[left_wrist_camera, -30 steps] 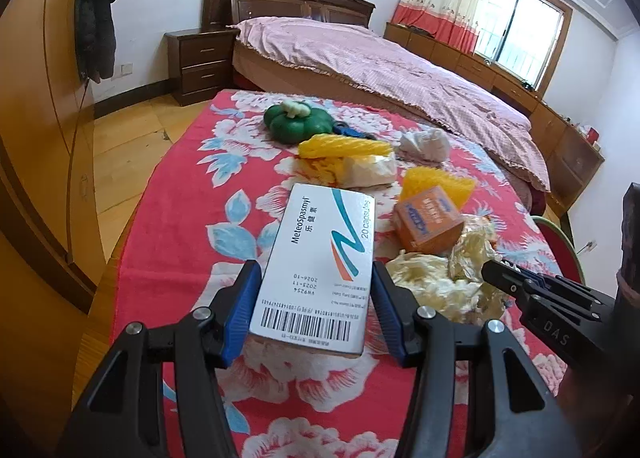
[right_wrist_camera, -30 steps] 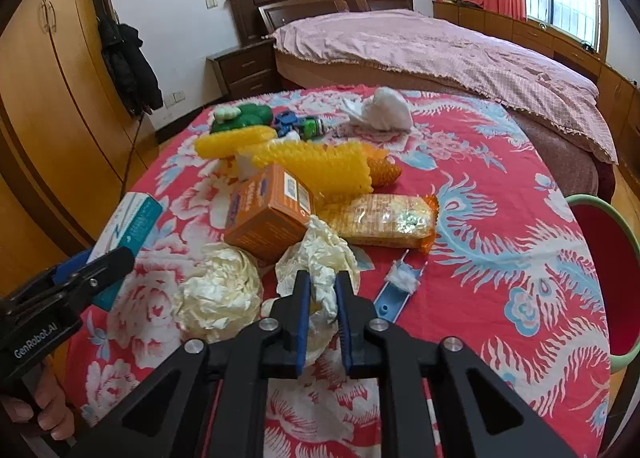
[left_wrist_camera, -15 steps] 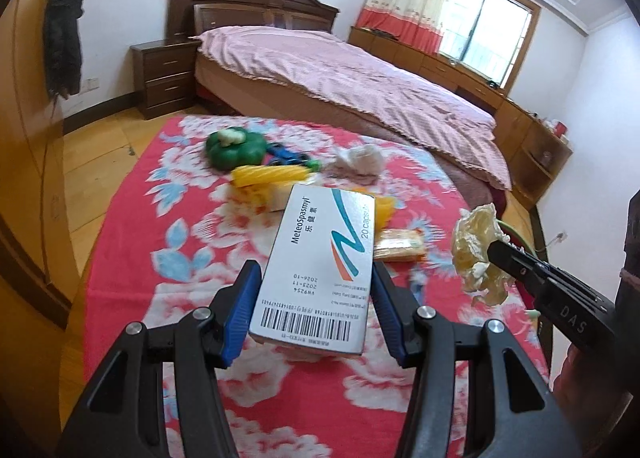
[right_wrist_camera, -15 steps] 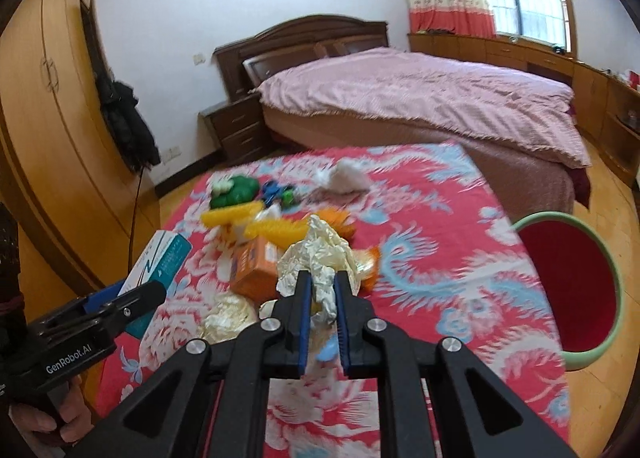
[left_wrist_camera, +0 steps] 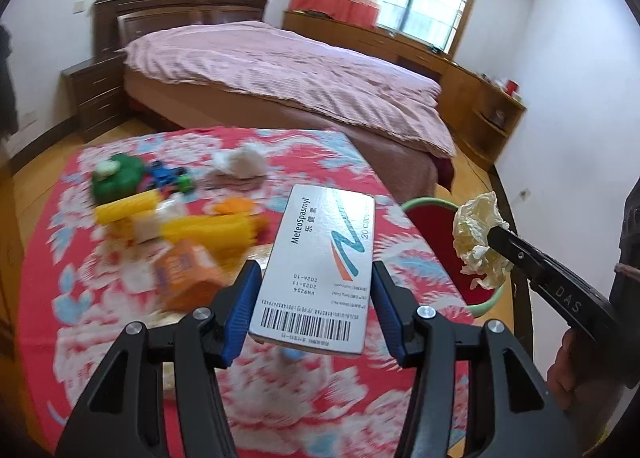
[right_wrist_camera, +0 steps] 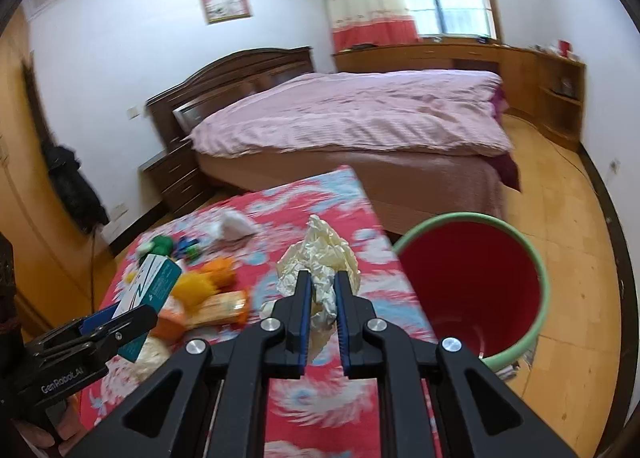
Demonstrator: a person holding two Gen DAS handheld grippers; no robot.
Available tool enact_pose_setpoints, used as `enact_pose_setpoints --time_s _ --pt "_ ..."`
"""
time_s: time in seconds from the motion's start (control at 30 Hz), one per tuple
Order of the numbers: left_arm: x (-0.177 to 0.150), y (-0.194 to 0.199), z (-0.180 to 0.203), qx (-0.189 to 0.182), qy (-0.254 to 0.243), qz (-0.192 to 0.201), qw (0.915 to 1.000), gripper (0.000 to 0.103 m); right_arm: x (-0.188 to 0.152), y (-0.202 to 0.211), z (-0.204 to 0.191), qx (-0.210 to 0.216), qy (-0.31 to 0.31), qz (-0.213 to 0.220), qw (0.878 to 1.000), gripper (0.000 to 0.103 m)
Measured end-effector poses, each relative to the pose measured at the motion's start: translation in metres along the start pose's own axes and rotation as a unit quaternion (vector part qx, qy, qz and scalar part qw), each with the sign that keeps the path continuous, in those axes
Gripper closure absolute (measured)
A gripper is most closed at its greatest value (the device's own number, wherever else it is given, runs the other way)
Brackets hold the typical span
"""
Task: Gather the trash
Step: 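Carry both items over the red bin while the right tool opens, dropping the plastic, then lower the white box into the red bin and open the left tool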
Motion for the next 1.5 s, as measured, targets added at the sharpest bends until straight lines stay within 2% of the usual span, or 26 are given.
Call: enact_pose_setpoints --time_s 0.4,0.67,0.73,0.9,1.07,1.33,1.5 --pt "0.016 -0.048 0.096 -0.030 -0.075 -0.019 0.9966 0.047 -0.008 -0.005 0.115 -0.067 -0.088 0.006 0.994 0.089" --pt "0.014 -0.086 0.146 -0.041 -0.108 -0.039 0.9925 0.047 -0.019 -0.019 0.168 -0.092 -0.113 -0.009 0.989 0.086" --pt "0.012 -0.091 0.156 -0.042 -0.117 -0.043 0.9913 0.047 -0.021 -0.018 0.176 -0.094 -0.117 -0.005 0.989 0.086" --pt "0.010 -0.104 0.175 -0.047 -0.131 -0.048 0.9891 0.047 -0.022 -0.016 0.190 -0.098 -0.133 0.008 0.986 0.075" --pt "0.009 -0.109 0.192 -0.051 -0.147 -0.045 0.9868 0.047 -0.023 -0.010 0.198 -0.095 -0.142 0.018 0.985 0.070" --pt "0.013 -0.106 0.208 -0.064 -0.154 -0.037 0.9853 0.045 -0.025 0.006 0.202 -0.091 -0.151 0.034 0.984 0.069" --pt "0.007 -0.103 0.200 -0.050 -0.161 -0.039 0.9848 0.044 -0.024 0.012 0.201 -0.089 -0.151 0.041 0.984 0.069"
Point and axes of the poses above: each gripper's, at about its wrist camera, not at the fingertips, and y roughly against the way its jaws point, z to its right, x to its top, the point moved 5 cm from there along -y, roughly the way its jaws point, and after that the axes turned 15 degrees about x, right-handed, at the moved point
